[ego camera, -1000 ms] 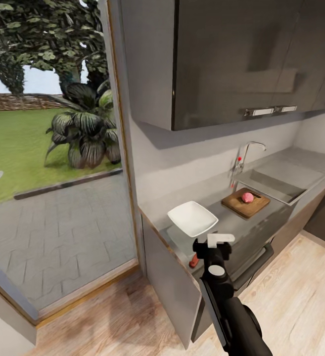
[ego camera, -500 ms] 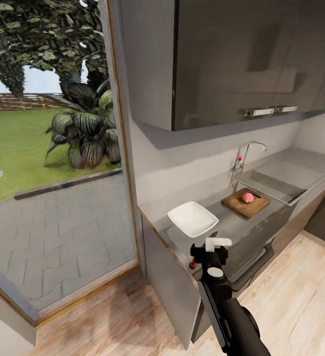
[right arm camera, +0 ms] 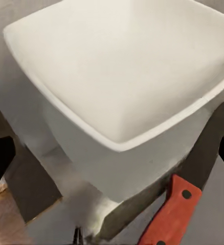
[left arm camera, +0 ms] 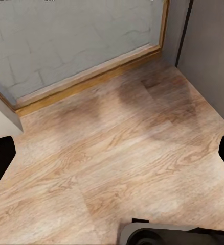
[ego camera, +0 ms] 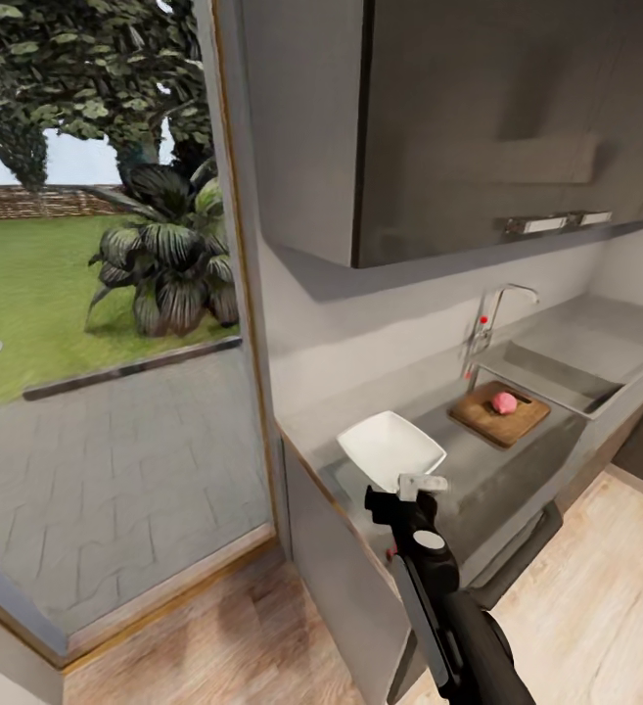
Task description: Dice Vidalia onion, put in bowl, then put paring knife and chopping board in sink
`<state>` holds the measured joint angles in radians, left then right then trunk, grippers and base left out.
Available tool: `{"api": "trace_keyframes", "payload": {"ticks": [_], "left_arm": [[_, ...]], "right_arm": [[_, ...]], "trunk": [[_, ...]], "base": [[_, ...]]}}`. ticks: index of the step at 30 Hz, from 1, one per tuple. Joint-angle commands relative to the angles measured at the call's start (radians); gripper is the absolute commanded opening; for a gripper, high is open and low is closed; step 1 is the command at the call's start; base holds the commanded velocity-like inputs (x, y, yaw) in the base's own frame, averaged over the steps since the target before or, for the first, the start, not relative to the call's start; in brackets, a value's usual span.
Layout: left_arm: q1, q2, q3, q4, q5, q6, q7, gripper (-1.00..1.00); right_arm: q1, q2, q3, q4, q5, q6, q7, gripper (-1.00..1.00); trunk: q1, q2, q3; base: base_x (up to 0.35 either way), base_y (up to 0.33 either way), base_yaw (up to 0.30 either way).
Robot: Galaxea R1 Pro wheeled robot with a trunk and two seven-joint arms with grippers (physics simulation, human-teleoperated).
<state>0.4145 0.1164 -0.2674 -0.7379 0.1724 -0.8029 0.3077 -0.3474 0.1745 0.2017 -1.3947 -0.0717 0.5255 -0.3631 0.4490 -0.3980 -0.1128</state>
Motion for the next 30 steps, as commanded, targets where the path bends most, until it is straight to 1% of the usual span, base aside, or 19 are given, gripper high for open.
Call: {"api": "trace_keyframes", "payload": {"ticks": [1,6,10,16,30], "left_arm": [[0.0,0.002,-0.007,-0.002,0.01,-0.002,0.004,1.0],[0.0,0.002,-0.007,0.001,0.01,-0.002,0.004,1.0],[0.0,-0.007,-0.007,0.008,0.009,-0.002,0.004,1.0],[0.0,-0.012,-0.007,0.015,0.008,-0.002,0.004,1.0],[0.0,-0.012,-0.007,0.015,0.007,-0.003,0.004,1.0]], "right_arm": [[-0.001,0.0,0.001,0.003,-0.011,0.003,-0.002,1.0],[-0.001,0.0,-0.008,0.019,-0.015,0.002,0.007,1.0],[-0.001,0.0,-0.009,0.034,-0.016,-0.001,0.008,1.0],[-0.001,0.0,-0.01,0.049,-0.016,-0.034,0.009,1.0],[-0.001,0.0,-0.01,0.054,-0.016,-0.039,0.009,1.0]], "trunk": [[0.001,-0.002,-0.002],[0.001,-0.002,-0.002],[0.001,-0.002,-0.002],[0.001,-0.002,-0.002],[0.001,-0.002,-0.002]], "base": [[0.204,0.054,0.0],[0.141,0.021,0.0],[0.028,0.003,0.0],[-0.004,-0.004,0.0],[-0.033,-0.026,0.0]]}}
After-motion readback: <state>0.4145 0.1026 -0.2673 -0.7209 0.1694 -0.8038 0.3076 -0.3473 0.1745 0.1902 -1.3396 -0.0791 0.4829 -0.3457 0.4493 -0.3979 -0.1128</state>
